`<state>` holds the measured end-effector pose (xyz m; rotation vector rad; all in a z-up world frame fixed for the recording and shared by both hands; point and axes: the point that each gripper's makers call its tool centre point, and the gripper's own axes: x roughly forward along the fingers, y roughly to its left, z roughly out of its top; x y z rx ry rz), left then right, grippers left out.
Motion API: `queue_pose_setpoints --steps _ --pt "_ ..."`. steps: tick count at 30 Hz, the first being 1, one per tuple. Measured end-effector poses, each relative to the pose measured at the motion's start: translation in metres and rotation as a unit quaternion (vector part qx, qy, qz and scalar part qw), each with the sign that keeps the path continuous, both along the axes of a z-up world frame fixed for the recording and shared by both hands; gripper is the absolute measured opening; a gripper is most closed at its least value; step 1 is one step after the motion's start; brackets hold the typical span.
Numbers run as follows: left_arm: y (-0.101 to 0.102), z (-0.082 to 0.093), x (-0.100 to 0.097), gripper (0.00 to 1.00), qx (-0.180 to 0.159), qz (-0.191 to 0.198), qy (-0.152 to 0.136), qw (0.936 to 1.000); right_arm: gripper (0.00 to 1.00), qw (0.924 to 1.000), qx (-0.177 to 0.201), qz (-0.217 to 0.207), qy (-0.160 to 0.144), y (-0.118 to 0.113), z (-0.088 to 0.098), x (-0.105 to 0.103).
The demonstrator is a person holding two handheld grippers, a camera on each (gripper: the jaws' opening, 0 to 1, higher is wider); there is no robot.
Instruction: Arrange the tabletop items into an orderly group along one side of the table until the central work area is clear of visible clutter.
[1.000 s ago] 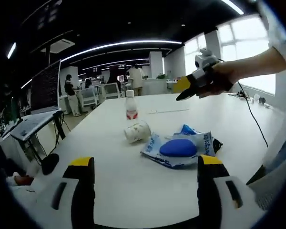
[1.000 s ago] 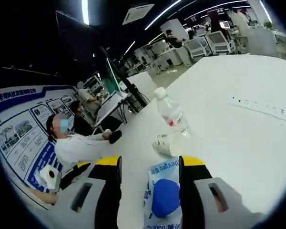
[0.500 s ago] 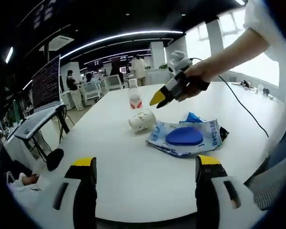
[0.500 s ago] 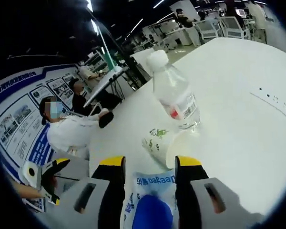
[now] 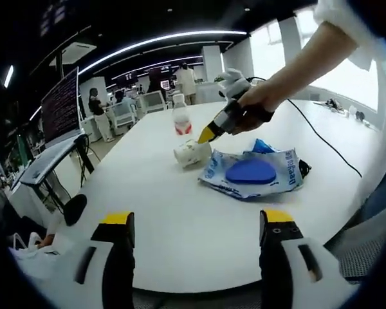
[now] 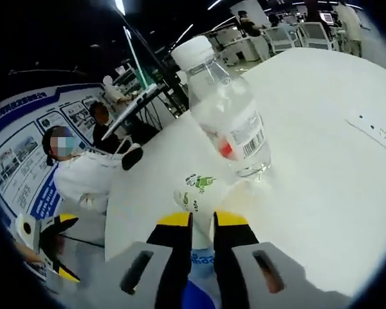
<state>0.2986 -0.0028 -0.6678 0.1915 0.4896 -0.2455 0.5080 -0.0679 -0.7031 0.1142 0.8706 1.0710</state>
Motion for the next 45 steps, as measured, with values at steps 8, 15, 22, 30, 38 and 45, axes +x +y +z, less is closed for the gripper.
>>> queue_pose_setpoints --steps 8,15,22,30,38,45 --pt "0.002 0.0 0.002 0.8 -0.001 -0.001 -0.001 1.0 0.0 0.9981 0.038 0.048 -0.003 0.005 0.016 -0.019" --pt "0.002 -0.002 0.001 0.79 -0.005 -0.004 0.002 1.0 0.0 0.9952 0.03 0.086 -0.034 -0.026 0.052 -0.017" --pt "0.0 -0.004 0.0 0.78 -0.008 -0.011 0.009 0.9999 0.0 0.991 -0.045 0.104 -0.071 -0.071 0.066 0.002" --pt "-0.005 -0.008 -0.002 0.75 -0.007 -0.03 0.021 0.9993 0.0 0.9427 -0.21 0.219 -0.139 -0.101 0.054 0.011" --pt "-0.011 -0.007 -0.004 0.74 -0.011 -0.048 0.018 0.9986 0.0 0.8641 -0.323 0.327 -0.204 -0.107 0.045 0.031" --pt "-0.013 -0.003 -0.005 0.74 -0.016 -0.055 0.01 0.9983 0.0 0.7878 -0.359 0.435 -0.248 -0.09 0.041 0.04"
